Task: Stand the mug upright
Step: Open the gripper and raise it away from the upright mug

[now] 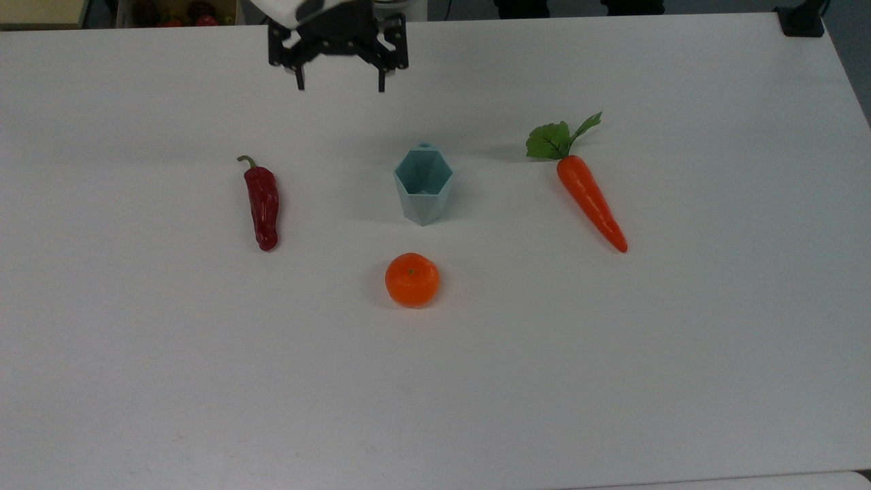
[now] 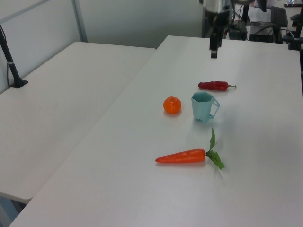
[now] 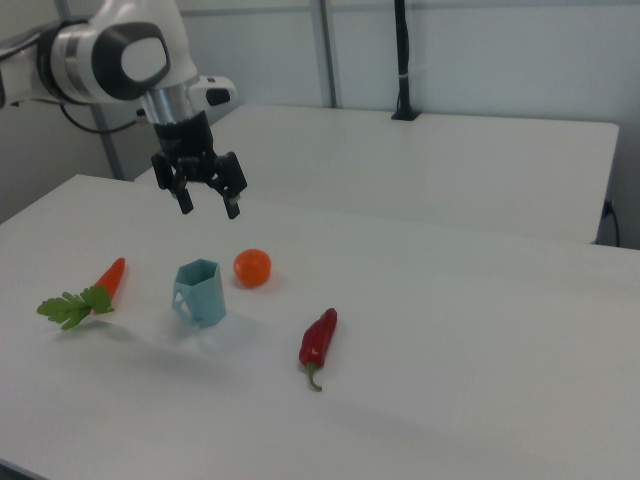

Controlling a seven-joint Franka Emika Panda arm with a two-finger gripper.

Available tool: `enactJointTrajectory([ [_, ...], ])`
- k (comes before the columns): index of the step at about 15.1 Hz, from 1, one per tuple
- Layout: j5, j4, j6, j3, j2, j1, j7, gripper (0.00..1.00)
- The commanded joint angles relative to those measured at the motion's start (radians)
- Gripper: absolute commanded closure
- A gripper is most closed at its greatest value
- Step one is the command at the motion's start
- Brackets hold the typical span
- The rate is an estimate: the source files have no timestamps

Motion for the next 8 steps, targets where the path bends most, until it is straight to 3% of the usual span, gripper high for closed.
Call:
enactJointTrajectory([
  [1, 0.024, -0.034, -0.060, -0.068, -0.099, 0.022, 0.037, 0.00],
  [4, 0.024, -0.034, -0.064, -0.089, -0.125, 0.030, 0.037, 0.00],
  [6, 0.022, -0.034, -0.073, -0.153, -0.131, 0.091, 0.037, 0.00],
  [8, 0.024, -0.033, -0.096, -0.167, -0.131, 0.107, 0.037, 0.00],
])
